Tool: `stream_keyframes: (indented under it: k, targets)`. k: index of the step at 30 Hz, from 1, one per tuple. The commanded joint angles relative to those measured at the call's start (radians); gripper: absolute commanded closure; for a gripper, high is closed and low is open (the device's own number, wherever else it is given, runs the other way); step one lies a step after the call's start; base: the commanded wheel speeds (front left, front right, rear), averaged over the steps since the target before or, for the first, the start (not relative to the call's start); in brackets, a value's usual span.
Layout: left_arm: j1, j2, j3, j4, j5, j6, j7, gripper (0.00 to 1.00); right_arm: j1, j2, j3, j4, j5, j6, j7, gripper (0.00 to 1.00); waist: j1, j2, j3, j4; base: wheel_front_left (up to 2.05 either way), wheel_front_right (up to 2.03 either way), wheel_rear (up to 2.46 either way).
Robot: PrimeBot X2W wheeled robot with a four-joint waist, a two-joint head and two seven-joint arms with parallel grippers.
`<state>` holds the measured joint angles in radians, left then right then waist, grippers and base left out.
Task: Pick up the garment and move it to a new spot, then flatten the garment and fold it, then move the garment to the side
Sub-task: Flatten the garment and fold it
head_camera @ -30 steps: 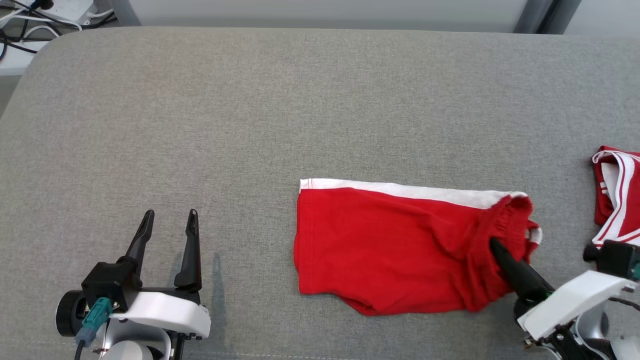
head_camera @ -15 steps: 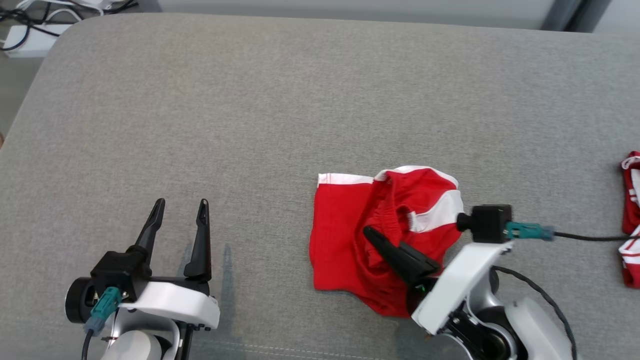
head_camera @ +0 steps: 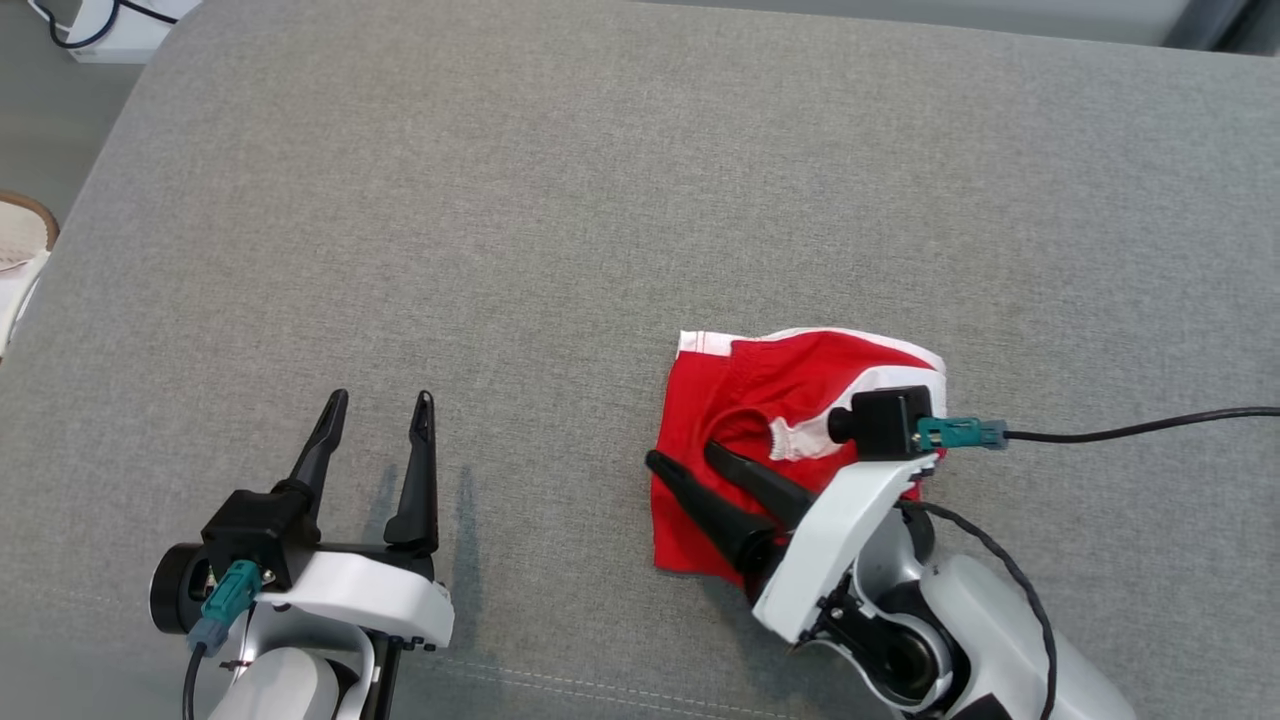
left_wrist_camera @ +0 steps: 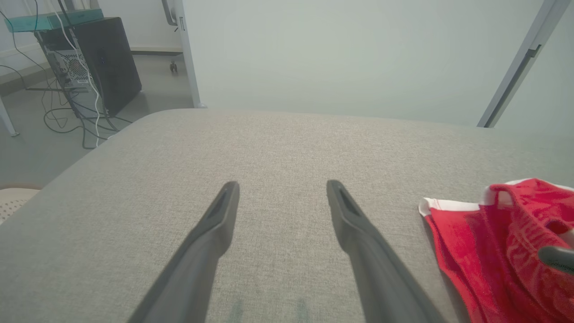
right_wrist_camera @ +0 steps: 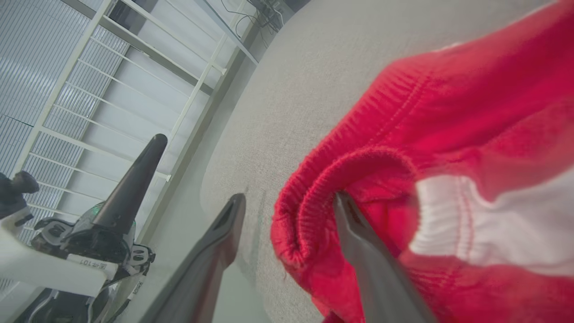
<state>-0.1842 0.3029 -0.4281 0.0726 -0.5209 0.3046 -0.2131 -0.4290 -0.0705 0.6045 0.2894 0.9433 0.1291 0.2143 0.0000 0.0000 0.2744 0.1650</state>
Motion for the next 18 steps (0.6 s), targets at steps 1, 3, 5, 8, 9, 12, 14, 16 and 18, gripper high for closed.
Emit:
stream_keyframes:
  k: [1,3,5,8,9,12,14,16,18]
  targets:
    - [-0.042,0.022,0.042,-0.020,0.002,0.000,-0.012,0.00,-0.021,0.019,0.025,-0.047,-0.005,0.002,-0.017,0.00,0.0000,0.0000,-0.002,-0.006,0.00,0.00,0.00]
    - [-0.042,0.023,0.042,-0.017,0.000,0.001,-0.012,0.00,-0.023,0.008,0.063,-0.097,-0.014,0.002,-0.001,0.00,0.0000,0.0000,-0.006,-0.016,0.00,0.00,0.00]
    - [-0.041,0.027,0.045,-0.018,0.001,0.004,-0.012,0.00,-0.026,-0.028,0.112,-0.181,-0.028,0.002,0.023,0.00,0.0000,0.0000,-0.010,-0.028,0.00,0.00,0.00]
    - [-0.038,0.035,0.053,-0.022,-0.001,0.011,-0.008,0.00,0.005,-0.101,0.122,-0.273,-0.047,0.002,0.059,0.00,0.0000,0.0000,-0.018,-0.049,0.00,0.00,0.00]
    - [-0.036,0.038,0.055,-0.024,-0.002,0.013,-0.007,0.00,0.018,-0.122,0.112,-0.292,-0.057,0.002,0.071,0.00,0.0000,0.0000,-0.020,-0.056,0.00,0.00,0.00]
    - [-0.032,0.049,0.060,-0.033,-0.001,0.019,-0.003,0.00,0.064,-0.147,0.054,-0.330,-0.064,0.002,0.092,0.00,0.0000,0.0000,-0.025,-0.074,0.00,0.00,0.00]
    - [-0.032,0.053,0.060,-0.039,-0.001,0.021,0.001,0.00,0.082,-0.155,0.023,-0.341,-0.084,0.002,0.103,0.00,0.0000,0.0000,-0.026,-0.078,0.00,0.00,0.00]
    - [-0.034,0.054,0.058,-0.045,0.001,0.023,0.002,0.00,0.094,-0.156,0.006,-0.365,-0.095,0.002,0.110,0.00,0.0000,0.0000,-0.029,-0.080,0.00,0.00,0.00]
    - [-0.034,0.053,0.057,-0.050,0.001,0.025,0.004,0.00,0.107,-0.157,-0.031,-0.401,-0.109,0.002,0.081,0.00,0.0000,0.0000,-0.032,-0.081,0.00,0.00,0.00]
